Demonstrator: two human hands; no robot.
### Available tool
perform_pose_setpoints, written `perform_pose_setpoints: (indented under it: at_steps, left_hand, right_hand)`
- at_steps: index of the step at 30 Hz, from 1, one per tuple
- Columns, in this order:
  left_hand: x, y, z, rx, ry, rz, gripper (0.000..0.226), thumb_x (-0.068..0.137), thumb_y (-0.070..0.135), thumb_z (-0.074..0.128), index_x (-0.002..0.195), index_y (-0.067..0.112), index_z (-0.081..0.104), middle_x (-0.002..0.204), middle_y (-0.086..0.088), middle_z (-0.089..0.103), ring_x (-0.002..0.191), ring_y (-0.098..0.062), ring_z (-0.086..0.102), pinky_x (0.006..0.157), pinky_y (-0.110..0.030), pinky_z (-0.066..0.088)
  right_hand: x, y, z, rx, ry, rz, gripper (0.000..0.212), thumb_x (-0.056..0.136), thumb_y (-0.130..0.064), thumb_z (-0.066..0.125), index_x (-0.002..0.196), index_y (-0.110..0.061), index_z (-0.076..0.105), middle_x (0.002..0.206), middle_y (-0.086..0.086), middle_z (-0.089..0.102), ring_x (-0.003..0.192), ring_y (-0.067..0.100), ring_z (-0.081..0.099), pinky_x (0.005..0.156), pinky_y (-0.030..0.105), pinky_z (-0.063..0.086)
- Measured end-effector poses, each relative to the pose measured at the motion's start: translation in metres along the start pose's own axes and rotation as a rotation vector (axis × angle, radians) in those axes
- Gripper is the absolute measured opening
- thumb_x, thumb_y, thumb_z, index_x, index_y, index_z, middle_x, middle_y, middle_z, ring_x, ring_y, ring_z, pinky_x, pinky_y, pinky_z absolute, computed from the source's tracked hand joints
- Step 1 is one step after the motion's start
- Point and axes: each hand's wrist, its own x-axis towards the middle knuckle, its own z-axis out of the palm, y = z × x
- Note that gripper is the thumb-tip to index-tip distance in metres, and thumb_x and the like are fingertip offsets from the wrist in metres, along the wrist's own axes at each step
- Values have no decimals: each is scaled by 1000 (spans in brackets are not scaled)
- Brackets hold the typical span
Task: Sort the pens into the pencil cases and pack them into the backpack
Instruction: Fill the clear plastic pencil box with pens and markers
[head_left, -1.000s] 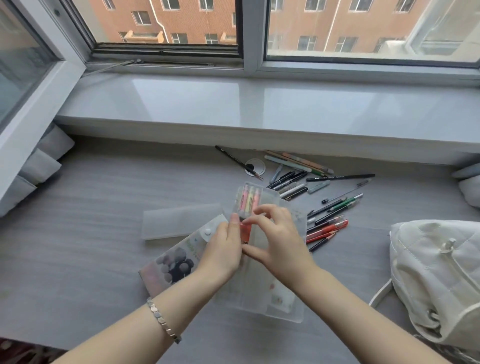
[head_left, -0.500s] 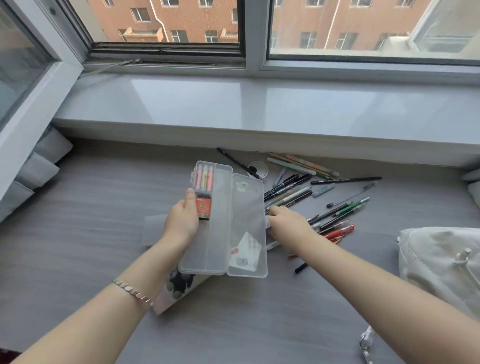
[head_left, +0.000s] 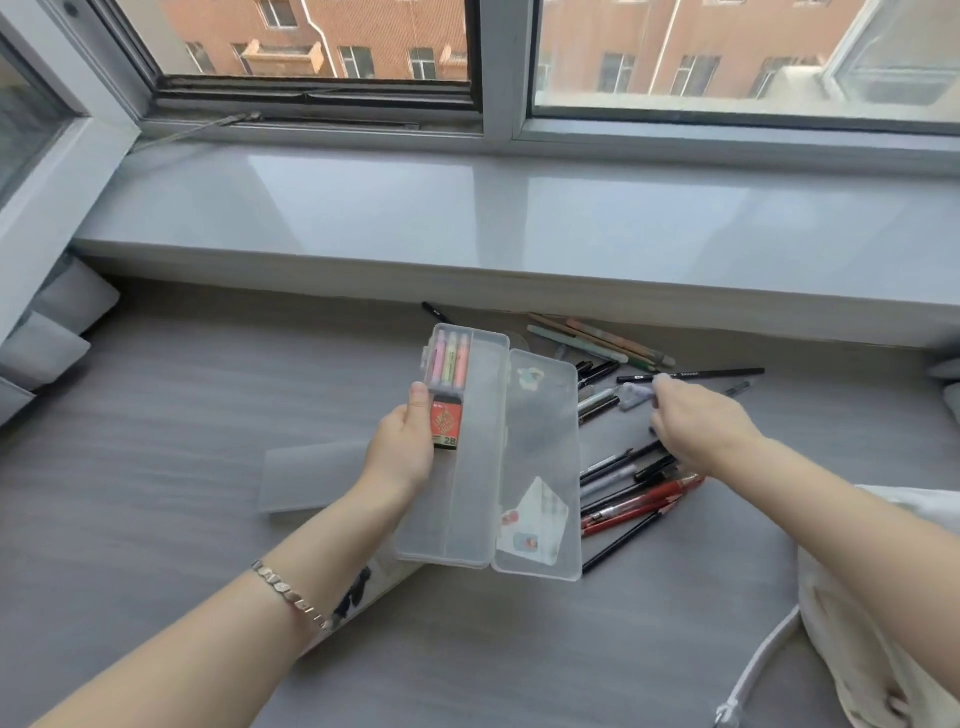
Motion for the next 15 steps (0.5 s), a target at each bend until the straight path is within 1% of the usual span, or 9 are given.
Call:
perform_pose_setpoints:
  at_steps: [2,4,7,8,10,12,13,14,15]
  left_hand:
    - [0,2,11,18,-22,2,49,99,44,21,73,19,55,70,9,54,67,-4,48,59,-13,33]
    - [0,3,18,43,-37,6,52,99,43,21,82,14,59,71,8,54,68,-5,48,60,-14,33]
    - [1,-2,23,63,-56,8,60,99,45,21,97,4,64,84,-2,62,84,-20,56,69,-27,38]
    - [1,-3,24,56,-58,8,60,99,44,21,98,3,65,89,-5,63,89,-23,57,73,-28,37]
    - [0,-5,26,49,-70,-7,58,99,43,22,96,4,64,91,-7,63,90,-24,56,77,-27,36]
    - [-3,-6,27,61,-73,-15,55,100,42,21,93,8,63,90,-6,62,89,-23,55,77,-27,35]
    - [-5,-7,27,66,-79,-15,54,100,42,21,92,9,62,89,-5,62,90,-23,55,78,-26,35]
    - [-7,-8,28,67,-80,-13,53,99,42,20,91,10,62,89,-5,62,91,-23,56,78,-27,35]
    - [-8,-10,28,65,-83,-23,53,99,43,20,91,10,61,91,-5,62,93,-23,56,79,-27,36]
  right_hand:
    - [8,7,2,-13,-3,1,9,90,-17,40,87,-14,32,106,13,57,98,31,53,70,36,38]
    - [15,8,3,-76,12,-28,13,86,-20,45,92,-13,36,109,11,57,102,30,52,71,35,40]
    - [28,5,12,-160,-6,-87,24,89,-21,44,110,-10,44,119,9,56,111,28,50,79,36,44]
    - [31,5,14,-178,-24,-113,26,91,-21,42,114,-10,44,123,10,55,113,28,50,83,37,44]
    - [36,8,17,-264,-46,-186,26,93,-20,38,117,-9,44,125,9,53,115,27,49,87,36,43]
    - [33,10,13,-349,-29,-239,25,94,-22,38,113,-9,47,122,8,54,114,26,51,84,34,42]
    - [32,12,11,-323,6,-226,22,94,-22,38,107,-9,49,116,8,56,109,26,53,79,34,42]
    - [27,12,7,-237,63,-187,16,93,-22,39,97,-11,49,107,8,57,101,28,55,73,35,40]
    - [21,11,1,-83,126,-132,12,92,-21,39,86,-12,44,94,8,55,89,30,55,67,35,37]
